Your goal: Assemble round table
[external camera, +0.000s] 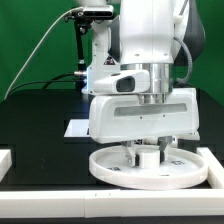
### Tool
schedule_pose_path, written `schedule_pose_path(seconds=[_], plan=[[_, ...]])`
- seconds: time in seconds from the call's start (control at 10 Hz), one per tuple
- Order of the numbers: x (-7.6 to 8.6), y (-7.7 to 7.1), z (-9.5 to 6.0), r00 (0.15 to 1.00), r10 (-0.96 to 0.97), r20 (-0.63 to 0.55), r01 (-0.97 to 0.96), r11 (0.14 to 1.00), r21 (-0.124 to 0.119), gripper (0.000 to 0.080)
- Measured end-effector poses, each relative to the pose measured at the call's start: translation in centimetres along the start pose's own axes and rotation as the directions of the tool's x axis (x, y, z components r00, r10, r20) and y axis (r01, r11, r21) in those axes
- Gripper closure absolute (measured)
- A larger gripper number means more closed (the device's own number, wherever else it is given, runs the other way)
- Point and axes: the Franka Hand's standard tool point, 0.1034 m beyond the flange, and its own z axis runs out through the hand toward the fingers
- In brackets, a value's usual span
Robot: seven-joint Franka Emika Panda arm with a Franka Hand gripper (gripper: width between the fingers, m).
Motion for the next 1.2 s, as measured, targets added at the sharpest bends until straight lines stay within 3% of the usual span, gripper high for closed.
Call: schedule_pose_path(seconds=[0.6,0.8,1.1,1.2], plan=[[0.36,0.16,0.03,0.999,0.002,-0.034,-0.002,1.000,-0.014,0.0393],[0.60,0.41,-0.06,0.998,-0.006,-0.068,0.004,1.000,-0.029,0.0393],[0.57,0.23,-0.09,0.998,0.004,-0.067,-0.006,1.000,-0.027,0.0393],[-0.12,-0.10,-0.12,0.998,0.045,-0.043,-0.046,0.999,-0.019,0.0393]])
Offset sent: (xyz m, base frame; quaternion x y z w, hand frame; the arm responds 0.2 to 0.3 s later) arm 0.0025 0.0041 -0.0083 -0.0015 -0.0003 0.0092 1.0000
